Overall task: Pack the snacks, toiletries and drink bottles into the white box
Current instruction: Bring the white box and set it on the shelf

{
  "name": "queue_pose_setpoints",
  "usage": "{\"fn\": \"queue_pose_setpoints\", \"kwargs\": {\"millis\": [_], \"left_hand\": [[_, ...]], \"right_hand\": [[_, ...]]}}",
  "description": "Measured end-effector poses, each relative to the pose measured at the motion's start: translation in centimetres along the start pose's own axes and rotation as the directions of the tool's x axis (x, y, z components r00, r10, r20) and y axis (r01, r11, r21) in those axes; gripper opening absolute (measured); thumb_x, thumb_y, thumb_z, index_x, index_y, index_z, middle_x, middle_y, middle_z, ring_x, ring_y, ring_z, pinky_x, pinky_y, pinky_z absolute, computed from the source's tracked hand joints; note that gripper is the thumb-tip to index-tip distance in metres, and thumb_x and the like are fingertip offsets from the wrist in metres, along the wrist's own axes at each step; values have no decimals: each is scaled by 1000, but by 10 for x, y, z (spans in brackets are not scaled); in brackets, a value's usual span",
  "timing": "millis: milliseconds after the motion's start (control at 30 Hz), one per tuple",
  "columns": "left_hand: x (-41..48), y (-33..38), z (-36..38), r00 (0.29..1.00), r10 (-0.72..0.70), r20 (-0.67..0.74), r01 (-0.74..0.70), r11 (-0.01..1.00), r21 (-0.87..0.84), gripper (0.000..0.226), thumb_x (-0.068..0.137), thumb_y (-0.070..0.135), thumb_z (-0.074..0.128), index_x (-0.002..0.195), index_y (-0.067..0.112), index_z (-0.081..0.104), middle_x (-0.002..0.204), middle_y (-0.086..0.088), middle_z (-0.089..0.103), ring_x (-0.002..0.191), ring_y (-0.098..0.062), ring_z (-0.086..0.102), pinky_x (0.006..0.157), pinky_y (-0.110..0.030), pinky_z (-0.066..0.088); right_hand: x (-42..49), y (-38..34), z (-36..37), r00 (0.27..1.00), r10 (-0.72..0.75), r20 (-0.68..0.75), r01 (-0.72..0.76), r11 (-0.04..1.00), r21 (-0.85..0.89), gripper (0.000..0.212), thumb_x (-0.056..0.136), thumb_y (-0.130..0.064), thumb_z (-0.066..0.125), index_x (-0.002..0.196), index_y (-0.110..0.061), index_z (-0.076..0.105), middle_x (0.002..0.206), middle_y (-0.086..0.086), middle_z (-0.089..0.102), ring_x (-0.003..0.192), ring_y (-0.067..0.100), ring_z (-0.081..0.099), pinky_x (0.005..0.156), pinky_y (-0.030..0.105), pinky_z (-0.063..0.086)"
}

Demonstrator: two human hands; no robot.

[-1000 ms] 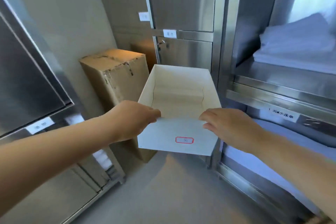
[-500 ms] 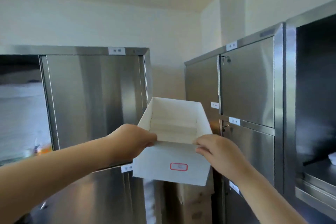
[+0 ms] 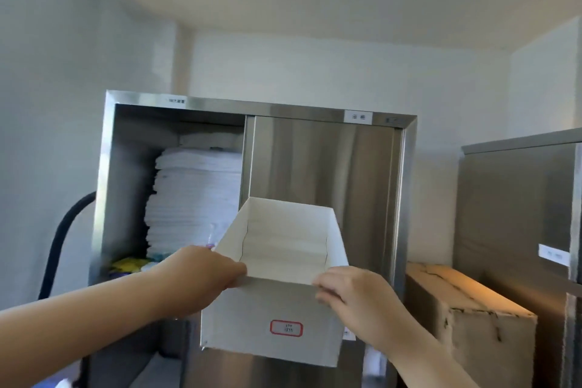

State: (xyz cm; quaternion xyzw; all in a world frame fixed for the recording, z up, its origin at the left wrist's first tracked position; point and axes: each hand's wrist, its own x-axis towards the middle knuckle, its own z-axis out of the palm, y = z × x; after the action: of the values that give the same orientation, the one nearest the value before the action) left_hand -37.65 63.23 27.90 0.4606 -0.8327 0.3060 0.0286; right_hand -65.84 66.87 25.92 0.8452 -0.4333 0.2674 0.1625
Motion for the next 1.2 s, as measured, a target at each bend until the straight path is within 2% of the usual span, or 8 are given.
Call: {"fn": "queue_pose_setpoints", "kwargs": {"millis": [133, 233, 333, 467, 633, 800, 933, 1200], "left_hand": [[-37, -66, 38, 995, -73, 66, 72, 997, 15, 21, 91, 12, 35, 85, 31, 30, 65, 7, 38, 70, -20, 51, 59, -30, 34], [-58, -102, 66, 984, -129, 122, 128, 992, 16, 22, 93, 12, 36, 85, 32, 29, 66, 7, 39, 69, -20, 52, 59, -31, 36], [-70, -130, 92, 975, -165, 146, 162, 986, 36, 21, 94, 14, 36, 86, 32, 30, 63, 8, 38, 64, -18, 45, 59, -30, 36], [-73, -156, 125, 964, -202, 171, 201, 979, 21, 15, 95, 17, 36, 93, 32, 39, 62, 8, 37, 63, -18, 45, 59, -30, 39], [-63, -167, 168, 948, -232, 219, 229, 973, 40, 24, 93, 14, 35, 85, 34, 24, 61, 7, 36, 60, -19, 43, 55, -30, 33], [-45, -166, 214, 911, -268, 313, 265, 963, 53, 24, 88, 11, 37, 85, 33, 28, 61, 6, 37, 53, -17, 39, 50, -30, 30], [-25, -163, 244, 875, -299, 380, 309, 950, 36, 19, 90, 14, 41, 98, 31, 40, 69, 8, 46, 62, -20, 49, 56, -32, 41], [-12, -160, 298, 837, -305, 454, 352, 936, -21, 17, 92, 19, 42, 98, 35, 40, 83, 8, 59, 72, -18, 58, 59, -27, 38]], "right_hand": [[65, -39, 56, 995, -98, 22, 97, 994, 56, 9, 90, -26, 59, 92, -26, 68, 86, -14, 67, 81, 3, 57, 65, -1, 29], [104, -62, 98, 987, -162, 20, 160, 983, 94, 10, 91, -26, 58, 93, -24, 68, 82, -16, 63, 79, 2, 54, 63, 0, 29], [133, -76, 131, 979, -201, 37, 194, 972, 130, 9, 92, -26, 58, 91, -25, 67, 76, -22, 50, 73, -4, 45, 63, 2, 31], [165, -78, 165, 966, -248, 72, 233, 957, 171, 10, 92, -27, 58, 94, -25, 67, 76, -22, 49, 73, -5, 42, 63, 3, 32], [193, -60, 210, 939, -324, 113, 297, 933, 203, 12, 94, -29, 55, 96, -25, 67, 79, -19, 53, 74, -1, 46, 63, 5, 33], [211, -32, 257, 909, -376, 177, 338, 917, 210, 18, 96, -34, 49, 89, -21, 60, 84, -7, 61, 79, 8, 52, 71, 25, 43], [229, -9, 289, 878, -418, 233, 353, 895, 273, 17, 96, -34, 50, 98, -24, 64, 91, -9, 65, 84, 8, 57, 73, 23, 44], [239, 14, 362, 837, -487, 249, 394, 853, 343, 17, 96, -33, 48, 100, -25, 62, 93, -8, 64, 85, 13, 58, 72, 29, 48]]}}
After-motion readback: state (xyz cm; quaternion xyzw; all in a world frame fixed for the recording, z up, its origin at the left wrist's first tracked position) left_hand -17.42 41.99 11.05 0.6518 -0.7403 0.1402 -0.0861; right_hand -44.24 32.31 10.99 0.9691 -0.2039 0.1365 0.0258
